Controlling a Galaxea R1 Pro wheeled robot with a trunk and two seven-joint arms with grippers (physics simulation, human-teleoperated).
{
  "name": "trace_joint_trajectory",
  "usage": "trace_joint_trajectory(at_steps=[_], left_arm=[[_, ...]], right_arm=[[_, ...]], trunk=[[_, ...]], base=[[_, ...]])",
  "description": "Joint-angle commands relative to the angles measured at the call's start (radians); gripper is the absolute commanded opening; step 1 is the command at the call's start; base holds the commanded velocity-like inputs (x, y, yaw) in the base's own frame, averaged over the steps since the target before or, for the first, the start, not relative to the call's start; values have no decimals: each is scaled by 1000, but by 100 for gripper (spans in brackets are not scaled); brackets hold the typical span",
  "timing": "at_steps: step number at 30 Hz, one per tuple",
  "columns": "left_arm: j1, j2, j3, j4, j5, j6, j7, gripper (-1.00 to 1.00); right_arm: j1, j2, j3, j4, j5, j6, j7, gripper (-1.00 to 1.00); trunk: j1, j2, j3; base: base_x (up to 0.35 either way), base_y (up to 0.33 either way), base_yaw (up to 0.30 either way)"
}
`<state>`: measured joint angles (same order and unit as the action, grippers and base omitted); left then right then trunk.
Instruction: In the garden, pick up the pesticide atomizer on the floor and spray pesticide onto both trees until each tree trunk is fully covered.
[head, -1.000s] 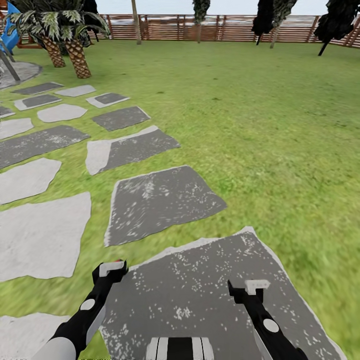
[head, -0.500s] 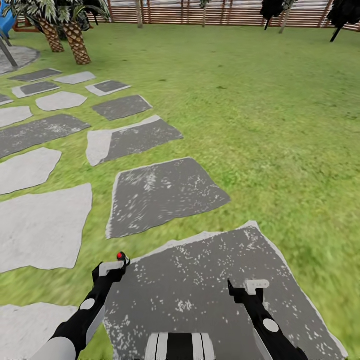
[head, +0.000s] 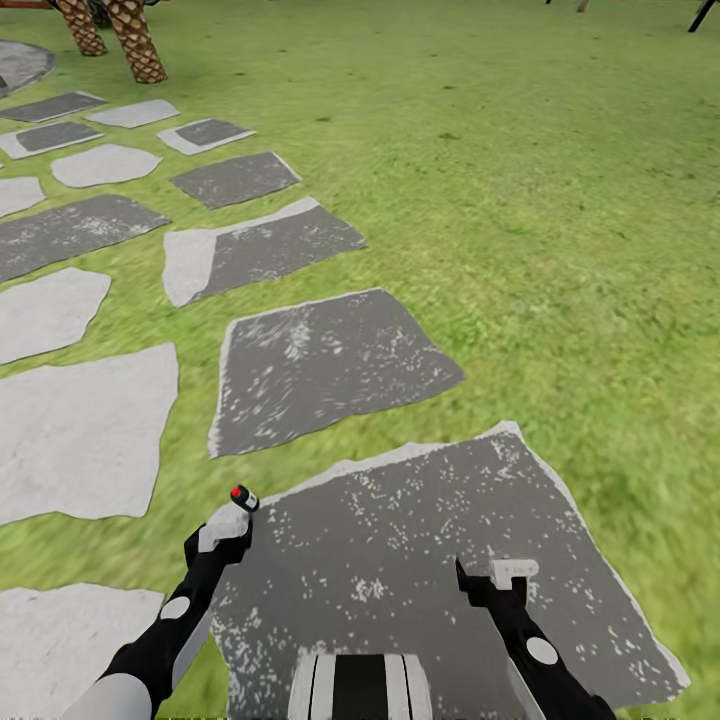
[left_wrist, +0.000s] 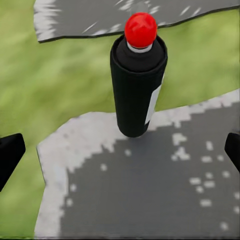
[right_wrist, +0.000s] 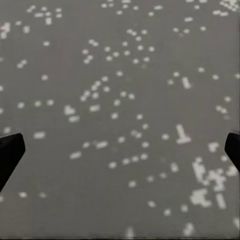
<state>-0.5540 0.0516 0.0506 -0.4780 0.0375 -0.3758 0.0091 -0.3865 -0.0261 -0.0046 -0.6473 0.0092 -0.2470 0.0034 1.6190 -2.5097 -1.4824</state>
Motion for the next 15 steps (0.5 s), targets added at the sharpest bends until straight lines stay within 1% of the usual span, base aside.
trace_joint_trajectory(at_steps=[1, 7, 11, 15], left_arm=[[0, 0, 1, 0, 0, 0, 0, 100], [0, -3, 3, 8, 0, -1, -2, 100], [0, -4, -2, 11, -2, -1, -3, 100], [-1, -5, -2, 12, -3, 0, -2, 100]], right_arm=[[0, 0, 0, 0, 0, 0, 0, 100], [0, 0, 0, 0, 0, 0, 0, 100], [0, 0, -1, -2, 0, 0, 0, 100], [0, 0, -1, -2, 0, 0, 0, 100]], trunk=[[0, 0, -2], [0, 0, -11], [0, 0, -17], [0, 0, -19]], base=[[0, 0, 0], [0, 0, 0], [0, 0, 0], [0, 0, 0]])
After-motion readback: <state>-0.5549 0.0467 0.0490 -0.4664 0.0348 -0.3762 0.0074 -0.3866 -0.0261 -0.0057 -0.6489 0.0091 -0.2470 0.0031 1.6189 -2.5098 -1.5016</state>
